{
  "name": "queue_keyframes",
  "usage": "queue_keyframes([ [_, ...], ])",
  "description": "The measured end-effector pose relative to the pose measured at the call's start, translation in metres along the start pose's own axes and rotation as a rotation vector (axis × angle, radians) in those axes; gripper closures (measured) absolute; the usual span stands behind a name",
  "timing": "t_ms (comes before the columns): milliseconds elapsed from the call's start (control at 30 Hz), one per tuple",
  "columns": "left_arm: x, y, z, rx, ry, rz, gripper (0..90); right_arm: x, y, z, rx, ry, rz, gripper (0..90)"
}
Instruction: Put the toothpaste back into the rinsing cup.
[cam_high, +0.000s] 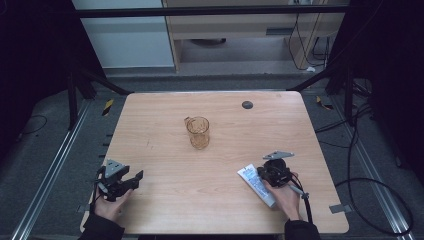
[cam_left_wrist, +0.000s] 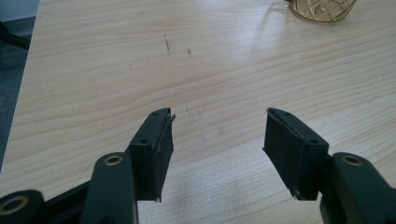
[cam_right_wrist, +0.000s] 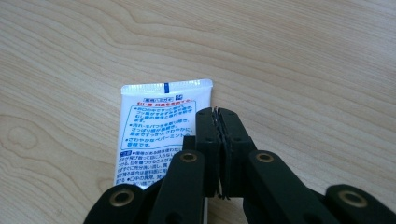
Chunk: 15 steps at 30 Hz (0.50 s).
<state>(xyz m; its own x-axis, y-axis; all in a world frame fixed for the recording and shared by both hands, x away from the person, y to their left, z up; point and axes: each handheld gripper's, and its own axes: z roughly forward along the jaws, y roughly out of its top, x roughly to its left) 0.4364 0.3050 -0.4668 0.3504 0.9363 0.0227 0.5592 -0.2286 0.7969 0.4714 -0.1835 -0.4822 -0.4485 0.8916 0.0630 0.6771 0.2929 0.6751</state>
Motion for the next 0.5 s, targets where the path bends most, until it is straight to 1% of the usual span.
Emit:
queue_keyframes([
  [100,0.000,0.000,0.000,-0.005,-0.001,0.001,40.7,-0.002,0.000,-0.003,-0.009,-0.012,0.006,84.7],
  [133,0.000,0.000,0.000,-0.006,-0.001,0.000,40.7,-0.005,0.000,-0.007,-0.023,-0.029,0.014,82.9],
  [167,0.000,0.000,0.000,-0.006,-0.001,0.000,40.6,-0.005,0.000,-0.007,-0.023,-0.029,0.014,82.9],
  [233,0.000,0.000,0.000,-0.007,0.000,-0.001,40.5,-0.009,0.000,-0.012,-0.035,-0.035,0.027,80.9],
  [267,0.001,0.000,0.000,-0.007,0.000,-0.003,40.3,-0.013,0.000,-0.019,-0.053,-0.041,0.040,78.9],
  [300,0.001,0.000,0.000,-0.007,0.000,-0.003,40.3,-0.013,0.000,-0.019,-0.053,-0.041,0.040,78.9],
  [367,0.001,0.000,0.001,-0.003,-0.005,0.000,40.1,-0.016,0.000,-0.026,-0.069,-0.050,0.044,76.1],
  [433,0.000,0.000,0.001,-0.007,-0.002,0.005,39.9,-0.018,0.001,-0.033,-0.090,-0.050,0.047,73.0],
  [500,0.000,0.000,0.001,-0.012,-0.002,0.008,39.4,-0.020,0.003,-0.039,-0.091,-0.045,0.049,69.4],
])
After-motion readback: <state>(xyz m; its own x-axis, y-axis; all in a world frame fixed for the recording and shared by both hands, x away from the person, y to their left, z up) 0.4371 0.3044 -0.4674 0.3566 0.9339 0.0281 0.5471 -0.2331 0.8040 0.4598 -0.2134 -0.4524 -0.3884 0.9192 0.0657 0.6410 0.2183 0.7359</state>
